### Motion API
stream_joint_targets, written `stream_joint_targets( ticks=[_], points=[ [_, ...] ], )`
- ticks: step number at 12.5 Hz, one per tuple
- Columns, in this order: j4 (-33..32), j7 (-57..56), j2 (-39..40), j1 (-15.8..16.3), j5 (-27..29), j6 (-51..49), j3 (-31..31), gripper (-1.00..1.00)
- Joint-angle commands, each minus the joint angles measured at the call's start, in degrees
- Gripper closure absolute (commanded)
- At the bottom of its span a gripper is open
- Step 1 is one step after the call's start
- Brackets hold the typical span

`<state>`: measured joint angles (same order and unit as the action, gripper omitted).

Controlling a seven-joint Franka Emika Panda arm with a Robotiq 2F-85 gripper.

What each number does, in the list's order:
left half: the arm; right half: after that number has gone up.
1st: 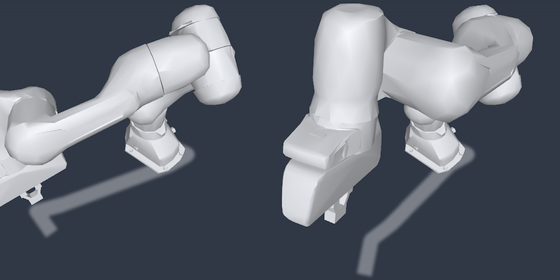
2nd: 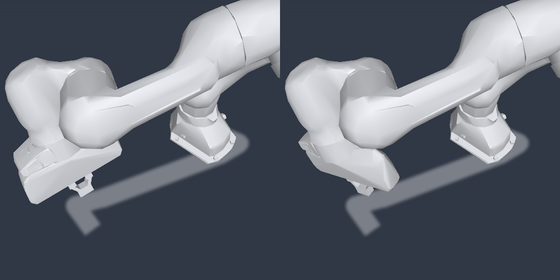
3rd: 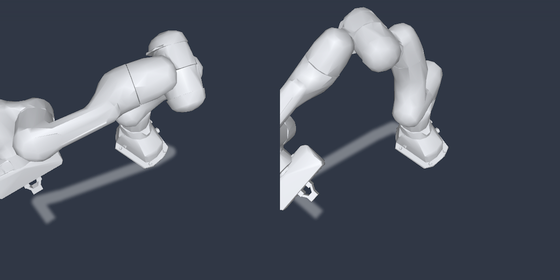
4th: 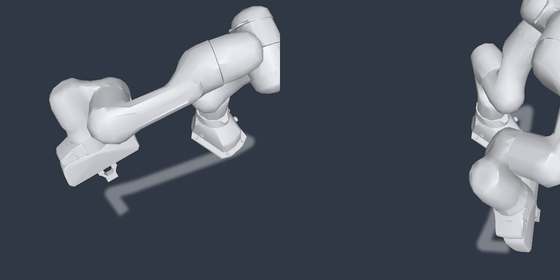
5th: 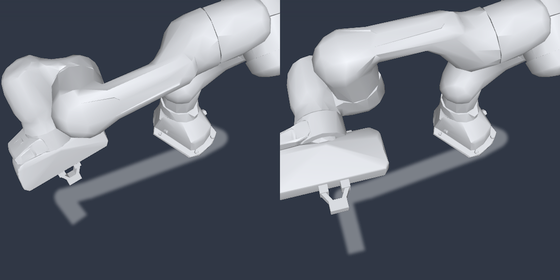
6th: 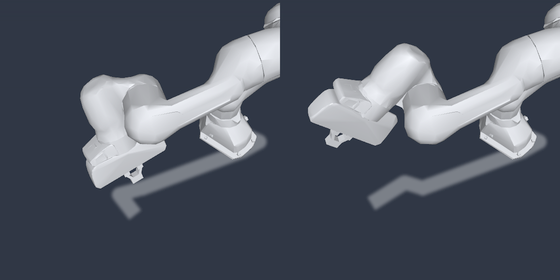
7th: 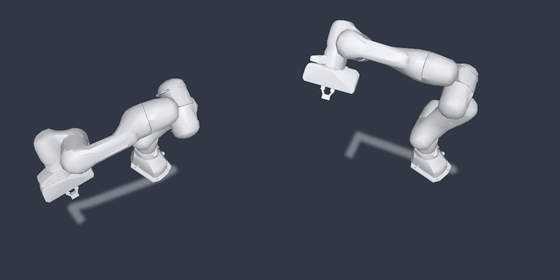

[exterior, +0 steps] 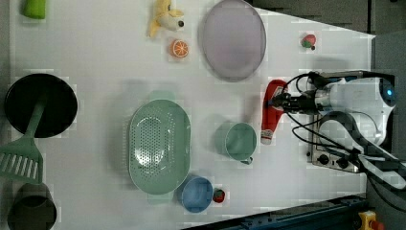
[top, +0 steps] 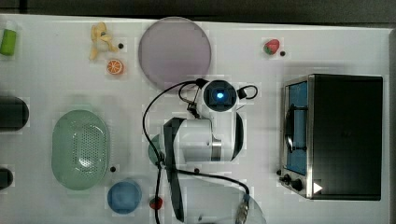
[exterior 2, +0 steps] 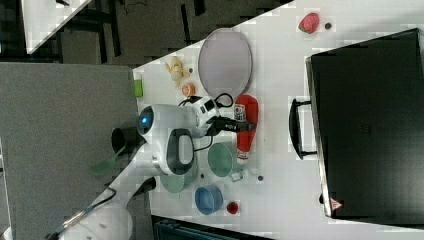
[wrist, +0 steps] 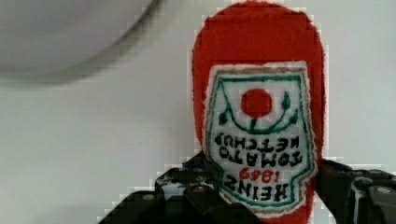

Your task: Pick ketchup from strainer and place it on the table

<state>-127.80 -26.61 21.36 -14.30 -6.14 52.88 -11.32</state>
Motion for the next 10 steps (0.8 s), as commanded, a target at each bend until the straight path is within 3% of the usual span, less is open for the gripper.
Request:
stream_joint_targets(
  ticks=[1,3,7,10],
  points=[
    [-0.05,-2.34,2.88,-0.16,0.37,5.48,0.48,-0.65],
    [0.28,-2.34,1.00,-0.15,0.37,5.26,0.38,-1.00],
    [5.77,-2.25,-7.20,-0.15,0.51,-3.98,0.39,-1.00],
    [15.01,1.84,-11.20,-0.14,0.60,-15.66,0.40,-1.00]
  ],
)
